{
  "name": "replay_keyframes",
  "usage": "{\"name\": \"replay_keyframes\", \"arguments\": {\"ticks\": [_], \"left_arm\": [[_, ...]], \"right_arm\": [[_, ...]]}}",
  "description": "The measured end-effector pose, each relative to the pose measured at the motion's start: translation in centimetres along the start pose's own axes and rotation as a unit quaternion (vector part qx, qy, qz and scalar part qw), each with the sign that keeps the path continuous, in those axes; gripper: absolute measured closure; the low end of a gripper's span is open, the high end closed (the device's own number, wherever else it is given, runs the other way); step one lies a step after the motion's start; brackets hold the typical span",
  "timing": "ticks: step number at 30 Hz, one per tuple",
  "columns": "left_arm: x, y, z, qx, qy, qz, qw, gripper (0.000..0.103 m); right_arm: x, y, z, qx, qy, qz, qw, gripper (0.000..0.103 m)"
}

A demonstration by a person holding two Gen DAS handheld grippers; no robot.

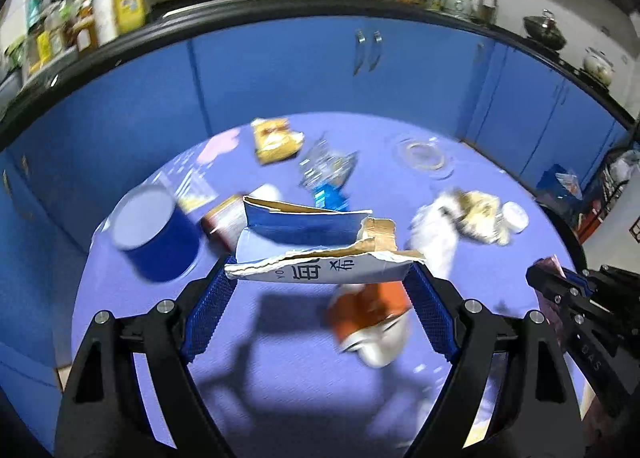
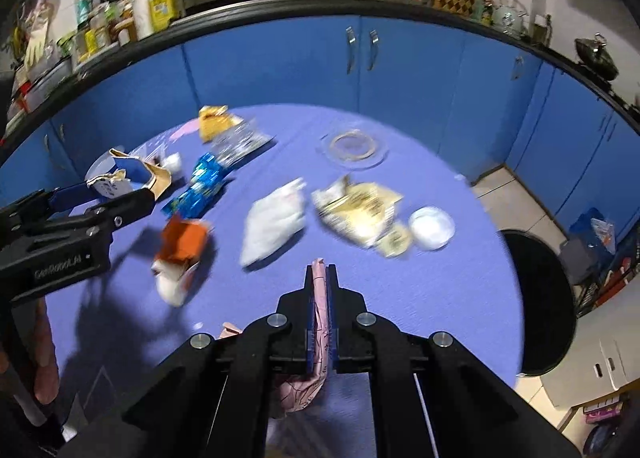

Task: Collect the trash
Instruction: 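Carry the pink wrapper over the black bin with the right gripper while the left carries the paper box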

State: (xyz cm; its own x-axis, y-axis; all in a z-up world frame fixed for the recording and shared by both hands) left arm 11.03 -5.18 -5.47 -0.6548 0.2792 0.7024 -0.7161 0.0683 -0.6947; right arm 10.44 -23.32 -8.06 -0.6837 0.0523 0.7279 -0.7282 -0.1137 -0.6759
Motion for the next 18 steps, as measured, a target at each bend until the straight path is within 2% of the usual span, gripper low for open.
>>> {"name": "replay_keyframes", "arguments": {"ticks": [18], "left_arm": [[-5.9,-5.3,12.4,-0.061,0.012,0.011,0.998,0.02]], "right_arm": [[-1.7,-1.9,14.1,-0.062,0.053,0.035,0.996,0.098]]}}
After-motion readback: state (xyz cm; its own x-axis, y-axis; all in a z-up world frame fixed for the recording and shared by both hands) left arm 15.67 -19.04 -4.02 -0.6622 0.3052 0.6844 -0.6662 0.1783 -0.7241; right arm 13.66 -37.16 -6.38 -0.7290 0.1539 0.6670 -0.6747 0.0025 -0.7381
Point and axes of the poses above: each gripper's, at about its wrist camera, not at the fingertips, and x roughly against the way its jaws point, z to its right, y to its underside, the point moved 1 cm from there along -x, roughly the way its jaws point, and after that the axes turned 11 degrees about y, right-handed, at the moved point
